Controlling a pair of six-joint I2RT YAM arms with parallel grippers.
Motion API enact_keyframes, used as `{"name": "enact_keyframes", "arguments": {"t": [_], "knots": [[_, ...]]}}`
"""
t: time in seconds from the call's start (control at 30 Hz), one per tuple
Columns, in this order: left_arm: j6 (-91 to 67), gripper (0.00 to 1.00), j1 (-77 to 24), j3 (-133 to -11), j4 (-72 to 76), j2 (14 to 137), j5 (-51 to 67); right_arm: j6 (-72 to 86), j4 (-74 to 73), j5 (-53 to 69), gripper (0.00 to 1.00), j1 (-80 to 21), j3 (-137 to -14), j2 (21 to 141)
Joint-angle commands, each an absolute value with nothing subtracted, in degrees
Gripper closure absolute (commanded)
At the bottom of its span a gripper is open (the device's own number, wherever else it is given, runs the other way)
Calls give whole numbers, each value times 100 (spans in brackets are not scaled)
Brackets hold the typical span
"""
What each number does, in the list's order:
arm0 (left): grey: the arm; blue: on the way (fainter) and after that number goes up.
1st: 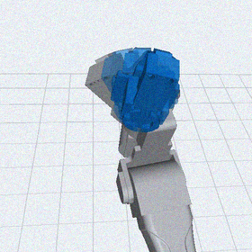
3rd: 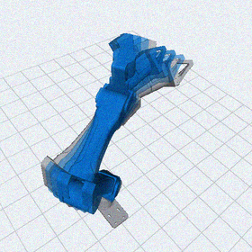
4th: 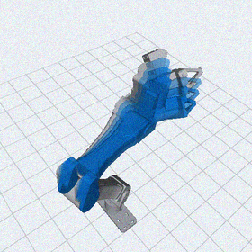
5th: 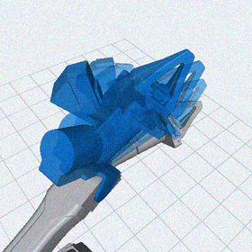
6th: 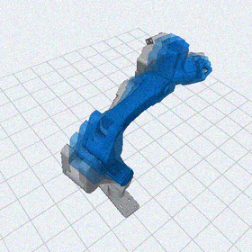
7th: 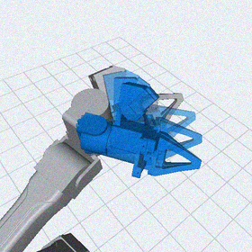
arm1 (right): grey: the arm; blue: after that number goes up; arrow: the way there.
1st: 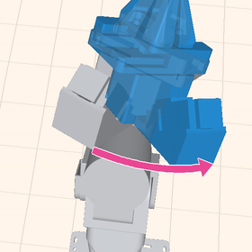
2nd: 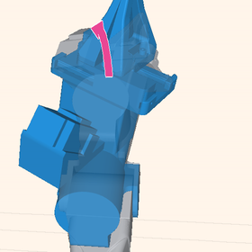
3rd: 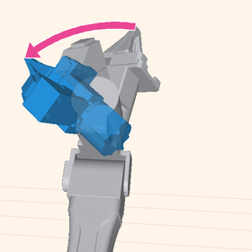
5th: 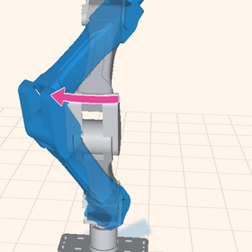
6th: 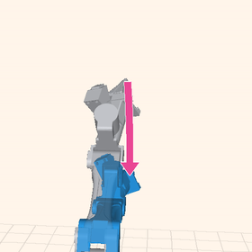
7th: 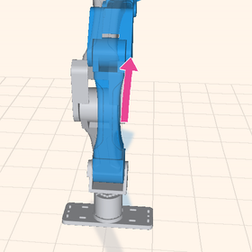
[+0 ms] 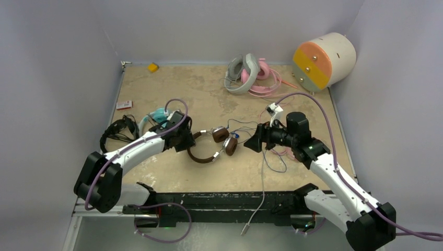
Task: Wrap the headphones
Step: Wrap the headphones cable around the headphones.
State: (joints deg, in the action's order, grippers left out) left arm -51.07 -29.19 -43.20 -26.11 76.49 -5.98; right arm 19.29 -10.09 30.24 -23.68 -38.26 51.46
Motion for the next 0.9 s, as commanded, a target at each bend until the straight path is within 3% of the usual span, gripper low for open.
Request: {"name": "enact_keyframes", "arguments": {"t": [0.0, 0.03, 0.13, 0.2, 0.4, 0.57, 0.87], "knots": [[-5921, 57, -3224, -4337, -3125, 7410, -1215, 2027, -721, 3277, 22, -2398, -3781, 5120], [-6065, 56, -3367, -4394, -3312, 7406, -1439, 2038, -691, 3278, 22, -2396, -3761, 5115], [-6335, 28, -3717, -4457, -3541, 7457, -1802, 2070, -615, 3292, 22, -2399, -3729, 5130], [-6486, 24, -3796, -4428, -3578, 7554, -1774, 2081, -606, 3322, 22, -2399, -3727, 5158], [-7544, 31, -3909, -4432, -4151, 7795, -2087, 2094, -568, 3314, 22, -2402, -3678, 5081], [-7434, 36, -3911, -4625, -4046, 8339, -2112, 2167, -468, 3410, 22, -2399, -3644, 5041], [-6968, 57, -3921, -4931, -4014, 9333, -1908, 2103, -614, 3402, 23, -2408, -3721, 4897]]}}
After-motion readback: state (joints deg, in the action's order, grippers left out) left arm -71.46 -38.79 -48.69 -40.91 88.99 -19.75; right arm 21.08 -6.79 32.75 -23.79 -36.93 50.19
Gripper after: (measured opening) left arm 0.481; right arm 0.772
